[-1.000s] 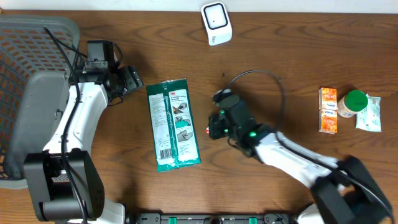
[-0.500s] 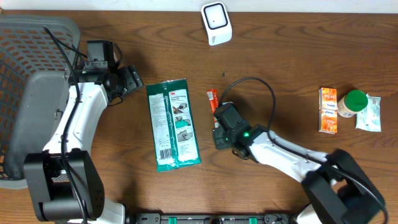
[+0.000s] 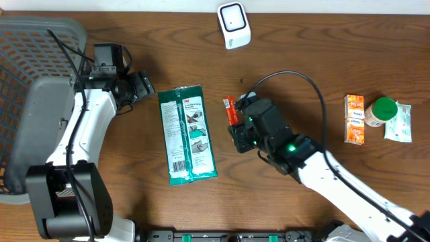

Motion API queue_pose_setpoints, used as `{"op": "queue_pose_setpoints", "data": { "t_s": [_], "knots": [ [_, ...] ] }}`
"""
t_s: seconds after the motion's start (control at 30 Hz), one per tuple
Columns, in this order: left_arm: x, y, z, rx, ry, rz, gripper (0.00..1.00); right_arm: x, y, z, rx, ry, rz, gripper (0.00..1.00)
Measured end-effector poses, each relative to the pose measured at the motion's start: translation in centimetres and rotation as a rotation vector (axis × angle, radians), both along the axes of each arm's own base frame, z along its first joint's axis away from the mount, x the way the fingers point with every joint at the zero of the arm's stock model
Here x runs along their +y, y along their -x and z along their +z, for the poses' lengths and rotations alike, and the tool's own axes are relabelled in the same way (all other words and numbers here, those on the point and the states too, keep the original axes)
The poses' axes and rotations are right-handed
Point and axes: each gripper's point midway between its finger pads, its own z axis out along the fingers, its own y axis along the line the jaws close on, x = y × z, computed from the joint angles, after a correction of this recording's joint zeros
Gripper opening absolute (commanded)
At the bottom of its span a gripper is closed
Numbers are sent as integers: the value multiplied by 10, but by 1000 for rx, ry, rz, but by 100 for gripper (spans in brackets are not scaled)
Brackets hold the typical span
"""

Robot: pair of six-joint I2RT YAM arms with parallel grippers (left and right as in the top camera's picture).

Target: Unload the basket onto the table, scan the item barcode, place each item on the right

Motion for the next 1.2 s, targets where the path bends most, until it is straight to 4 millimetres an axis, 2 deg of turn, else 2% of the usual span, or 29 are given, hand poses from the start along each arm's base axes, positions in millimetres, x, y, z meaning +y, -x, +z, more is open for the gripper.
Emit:
{"op": "queue_pose_setpoints", "data": {
  "t_s": [0.13,0.33,0.43,0.47,0.5,0.57,0.6,0.67,0.7,0.73,0.77,0.8,0.87,0.97,1.2],
  "knots": [
    [0,0,0,0,0,0,85,-11,8,16,88,58,2,48],
    [0,0,0,0,0,0,85,-19,-4,77,123,107,8,56],
    [0,0,0,0,0,0,85,-18,-12,89,118,112,9,68],
    [0,0,0,0,0,0,85,-16,-14,86,123,116,12,78],
    [0,0,0,0,0,0,85,-15,-15,82,133,123,13,99],
    [0,0,0,0,0,0,85,-13,-18,69,158,144,22,99],
    [0,0,0,0,0,0,85,-12,-19,62,170,155,26,99],
    [0,0,0,0,0,0,85,-10,-22,46,197,175,32,90],
    [0,0,0,0,0,0,85,-9,-24,36,216,185,30,77],
    [0,0,0,0,0,0,85,-9,-24,30,226,193,33,73],
    [0,0,0,0,0,0,85,-8,-25,22,246,202,29,54],
    [0,0,0,0,0,0,85,-8,-25,15,263,212,29,45],
    [0,0,0,0,0,0,85,-6,-28,-3,297,232,27,35],
    [0,0,0,0,0,0,85,-4,-32,-27,338,257,22,29],
    [0,0,0,0,0,0,85,-9,-36,-87,457,321,-25,26]
  ]
}}
